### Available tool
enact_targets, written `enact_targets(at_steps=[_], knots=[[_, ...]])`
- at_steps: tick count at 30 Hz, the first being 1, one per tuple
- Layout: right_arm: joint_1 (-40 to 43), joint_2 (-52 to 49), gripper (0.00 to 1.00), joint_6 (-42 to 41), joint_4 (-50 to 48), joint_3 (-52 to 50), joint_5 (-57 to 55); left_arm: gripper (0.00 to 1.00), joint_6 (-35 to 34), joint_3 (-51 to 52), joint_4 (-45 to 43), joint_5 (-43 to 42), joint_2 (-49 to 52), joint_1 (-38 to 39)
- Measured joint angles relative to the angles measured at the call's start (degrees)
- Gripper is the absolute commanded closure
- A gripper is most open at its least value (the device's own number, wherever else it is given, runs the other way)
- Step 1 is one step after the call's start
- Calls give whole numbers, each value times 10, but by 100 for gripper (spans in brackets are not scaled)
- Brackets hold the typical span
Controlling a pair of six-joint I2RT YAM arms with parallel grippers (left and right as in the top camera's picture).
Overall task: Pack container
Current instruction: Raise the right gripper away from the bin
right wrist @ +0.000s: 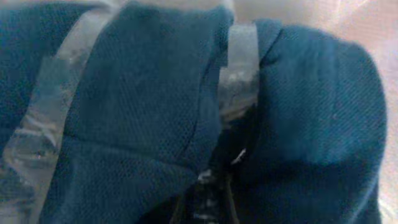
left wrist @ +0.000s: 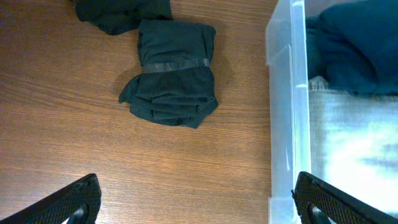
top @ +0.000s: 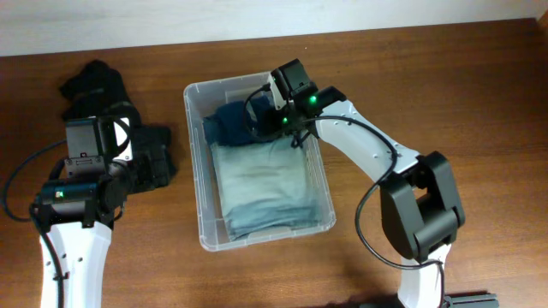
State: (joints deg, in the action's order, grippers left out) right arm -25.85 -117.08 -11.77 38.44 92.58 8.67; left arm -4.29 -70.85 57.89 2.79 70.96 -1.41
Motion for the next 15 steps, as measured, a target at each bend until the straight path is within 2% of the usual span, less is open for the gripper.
enact_targets(at_steps=[5,7,8,10,11,15], knots=[[9,49,73,2,70,3,0,1,0,0,0,0,0,0],[23,80,67,4,83,2,1,1,0,0,-1,0,0,0],[35,102,56,4,87,2,0,1,0,0,-2,0,0,0],[57,143,8,4,94,2,0,1,0,0,-10,0,0,0],[67,160,0,4,97,3,0,1,0,0,-18,0,0,0],[113,248,1,8,139,3,-2,1,6,0,-66,-5,5,-10]])
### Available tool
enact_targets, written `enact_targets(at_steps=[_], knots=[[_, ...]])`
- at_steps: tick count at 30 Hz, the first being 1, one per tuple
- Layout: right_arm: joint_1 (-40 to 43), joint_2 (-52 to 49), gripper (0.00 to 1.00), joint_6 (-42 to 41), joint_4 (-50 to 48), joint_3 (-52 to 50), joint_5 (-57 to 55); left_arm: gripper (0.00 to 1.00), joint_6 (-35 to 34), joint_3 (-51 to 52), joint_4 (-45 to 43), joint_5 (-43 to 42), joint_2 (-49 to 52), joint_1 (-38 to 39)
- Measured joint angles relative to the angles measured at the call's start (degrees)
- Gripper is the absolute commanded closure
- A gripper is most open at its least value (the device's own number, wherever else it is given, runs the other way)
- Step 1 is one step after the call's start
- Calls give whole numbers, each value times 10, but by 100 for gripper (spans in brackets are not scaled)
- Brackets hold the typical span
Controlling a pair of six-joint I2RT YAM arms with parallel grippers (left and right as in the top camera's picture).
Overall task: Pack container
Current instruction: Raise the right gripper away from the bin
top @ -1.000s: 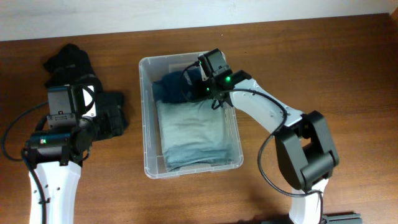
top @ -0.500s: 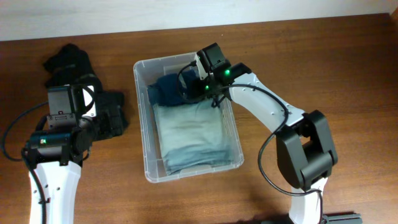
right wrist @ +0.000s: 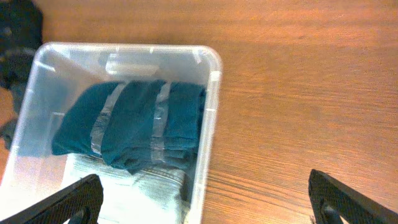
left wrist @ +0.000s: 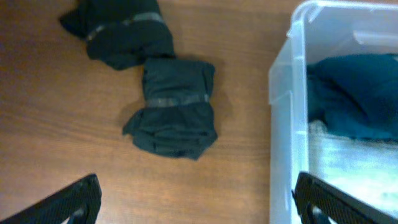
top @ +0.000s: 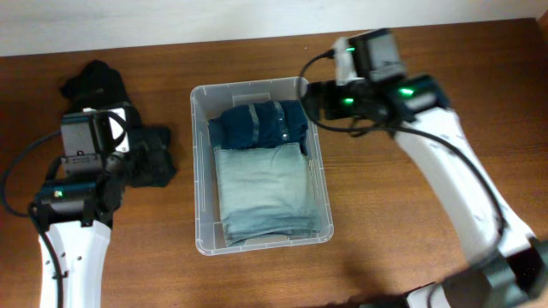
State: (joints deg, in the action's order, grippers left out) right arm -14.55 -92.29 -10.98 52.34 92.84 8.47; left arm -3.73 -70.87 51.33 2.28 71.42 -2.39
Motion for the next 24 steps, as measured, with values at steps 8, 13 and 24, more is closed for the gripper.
enact_targets(at_steps=[8,13,24], knots=[[76,48,2,8,141,3,0,1,29,-2,-47,-67,122,-87],[128,48,2,12,181,3,0,1,75,-3,-120,-172,264,-156],[141,48,1,25,189,3,0,1,165,-66,-145,-257,420,-166]])
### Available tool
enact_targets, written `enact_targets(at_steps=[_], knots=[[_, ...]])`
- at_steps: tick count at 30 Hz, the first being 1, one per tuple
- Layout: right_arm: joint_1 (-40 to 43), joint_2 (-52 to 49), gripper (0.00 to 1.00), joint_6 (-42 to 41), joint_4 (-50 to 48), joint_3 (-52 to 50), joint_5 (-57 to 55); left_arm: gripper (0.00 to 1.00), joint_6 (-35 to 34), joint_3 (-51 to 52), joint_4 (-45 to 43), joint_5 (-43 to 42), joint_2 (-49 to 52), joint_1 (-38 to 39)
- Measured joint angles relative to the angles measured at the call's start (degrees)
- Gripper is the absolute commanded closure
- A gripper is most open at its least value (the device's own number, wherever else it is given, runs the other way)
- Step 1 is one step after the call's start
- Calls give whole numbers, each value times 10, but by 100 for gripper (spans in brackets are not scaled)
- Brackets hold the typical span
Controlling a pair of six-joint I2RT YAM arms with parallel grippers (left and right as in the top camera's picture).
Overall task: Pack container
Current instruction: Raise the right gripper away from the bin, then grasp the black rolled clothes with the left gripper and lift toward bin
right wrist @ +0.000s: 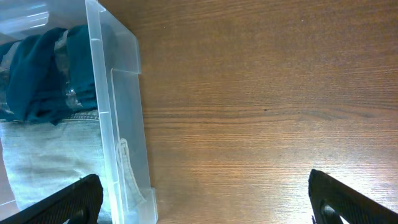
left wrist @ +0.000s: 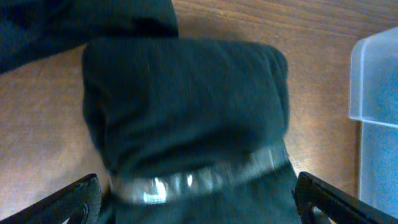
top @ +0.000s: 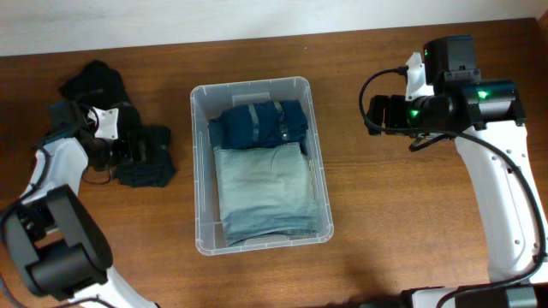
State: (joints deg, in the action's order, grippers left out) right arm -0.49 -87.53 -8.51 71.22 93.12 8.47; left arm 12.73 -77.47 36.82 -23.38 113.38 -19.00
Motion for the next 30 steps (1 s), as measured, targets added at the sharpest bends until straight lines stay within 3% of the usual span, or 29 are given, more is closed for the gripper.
enact_targets(at_steps=[10,11,12,15,18,23,30], knots=[[0,0,2,2,3,0,-9,1,13,-22,8,-13,50,-1],[0,0,2,2,4,0,-9,6,14,-25,13,-14,51,-1],[0,0,1,2,4,0,-9,24,14,-28,18,-16,53,-1],[0,0,1,2,3,0,-9,62,15,-30,40,-21,57,-2],[0,0,1,2,4,0,-9,86,13,-30,52,-46,65,-3],[0,0,1,2,10,0,-11,99,-5,-31,67,-101,65,-6],[0,0,1,2,12,0,-11,99,-8,-33,114,-169,38,-6]])
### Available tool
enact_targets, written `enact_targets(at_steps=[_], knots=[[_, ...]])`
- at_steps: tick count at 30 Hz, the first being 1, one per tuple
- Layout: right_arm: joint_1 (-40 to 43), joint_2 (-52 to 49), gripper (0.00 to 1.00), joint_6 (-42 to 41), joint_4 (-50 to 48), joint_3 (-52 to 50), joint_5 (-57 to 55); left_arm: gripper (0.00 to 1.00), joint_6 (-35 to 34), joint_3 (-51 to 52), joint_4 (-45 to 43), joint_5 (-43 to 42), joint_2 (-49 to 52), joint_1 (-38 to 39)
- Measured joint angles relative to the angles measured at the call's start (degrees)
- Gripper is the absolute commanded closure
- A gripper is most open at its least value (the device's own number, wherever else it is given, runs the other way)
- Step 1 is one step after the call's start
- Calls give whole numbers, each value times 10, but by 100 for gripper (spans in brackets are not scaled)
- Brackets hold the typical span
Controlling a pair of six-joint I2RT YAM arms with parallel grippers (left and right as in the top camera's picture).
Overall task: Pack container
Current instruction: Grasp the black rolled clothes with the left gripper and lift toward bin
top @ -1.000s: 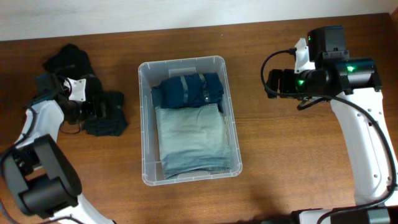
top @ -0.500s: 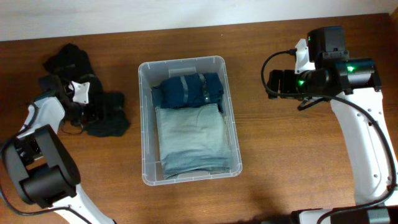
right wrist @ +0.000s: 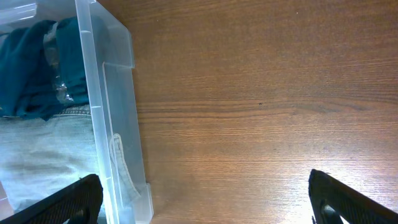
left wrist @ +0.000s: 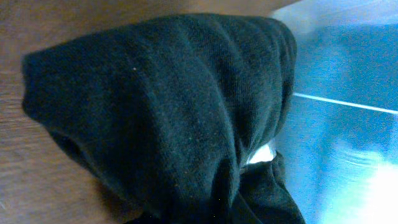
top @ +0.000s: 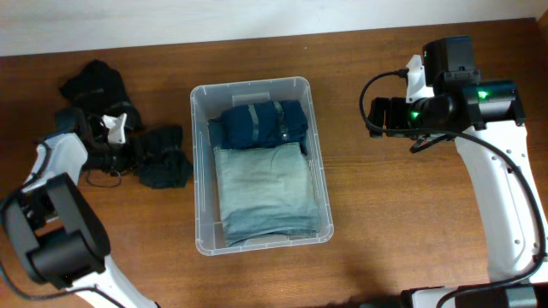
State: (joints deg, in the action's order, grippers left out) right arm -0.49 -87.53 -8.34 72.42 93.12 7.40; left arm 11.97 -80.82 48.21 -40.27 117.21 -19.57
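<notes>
The clear plastic container stands mid-table, holding a dark blue taped roll at its far end and a folded light blue-grey garment below it. A black taped bundle lies just left of the container. My left gripper is low against it. In the left wrist view the black bundle fills the frame, hides the fingers and looks pinched at the bottom. My right gripper hangs open over bare wood to the right of the container.
A second black bundle lies at the far left of the table, behind my left arm. A pale wall runs along the table's far edge. Bare wood surrounds the right arm.
The left gripper, then open around the black bundle, now has cloth filling its view and its fingers hidden. The bundle sits a little nearer the container. The right arm has hardly moved.
First my right gripper was inside the container on the dark blue roll, with the left open high above the black bundle. Then the right was out and open, the roll left inside. Later the left was down around the black bundle, and now it grips it.
</notes>
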Motion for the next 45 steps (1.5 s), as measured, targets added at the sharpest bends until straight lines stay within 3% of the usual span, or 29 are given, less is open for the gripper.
enact_targets(at_steps=[10,16,26,37,38,40,45], knots=[[0,0,1,0,-4,0,0,99,-3,-18,64,-26,-262,13],[0,0,1,0,-7,0,0,99,-6,-22,129,-32,-369,98],[0,0,1,0,-6,0,0,99,-32,15,182,18,-375,254],[0,0,1,0,-7,0,0,99,-175,198,134,72,-374,285],[0,0,1,0,-7,0,0,98,-181,205,134,72,-374,285],[0,0,1,0,-7,0,0,83,-193,213,136,73,-374,285],[0,0,1,0,-7,0,0,78,-207,210,138,73,-374,285]])
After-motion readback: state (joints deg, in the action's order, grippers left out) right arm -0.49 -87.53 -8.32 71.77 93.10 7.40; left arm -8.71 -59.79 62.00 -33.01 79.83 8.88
